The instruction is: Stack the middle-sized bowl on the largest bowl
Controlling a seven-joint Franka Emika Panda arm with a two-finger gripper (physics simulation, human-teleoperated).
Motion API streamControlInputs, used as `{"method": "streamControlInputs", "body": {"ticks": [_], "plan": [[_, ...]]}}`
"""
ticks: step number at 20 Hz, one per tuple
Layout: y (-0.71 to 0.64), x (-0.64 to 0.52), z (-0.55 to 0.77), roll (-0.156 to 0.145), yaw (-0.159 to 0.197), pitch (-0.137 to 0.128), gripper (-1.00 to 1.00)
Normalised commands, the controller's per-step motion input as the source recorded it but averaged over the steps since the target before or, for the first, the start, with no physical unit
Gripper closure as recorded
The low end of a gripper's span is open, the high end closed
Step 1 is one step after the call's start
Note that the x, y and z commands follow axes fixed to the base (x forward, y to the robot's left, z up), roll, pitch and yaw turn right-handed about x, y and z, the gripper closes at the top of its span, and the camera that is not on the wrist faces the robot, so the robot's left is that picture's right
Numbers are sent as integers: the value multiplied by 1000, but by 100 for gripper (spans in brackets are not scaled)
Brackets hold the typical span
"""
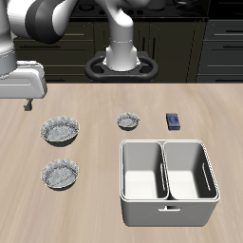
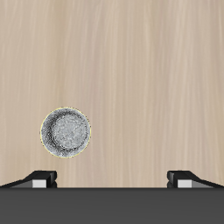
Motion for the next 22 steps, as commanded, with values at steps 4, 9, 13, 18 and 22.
{"method": "streamControlInputs", "body": {"ticks": [4,9,13,18,22], "plan": [[36,76,-177,-2,5,14,-100],[90,95,-187,1,-14,9,-100],[168,121,-309,16,-14,36,-100],[122,99,-256,-8,6,25,-100],[167,72,-309,18,1,29,-100]]}}
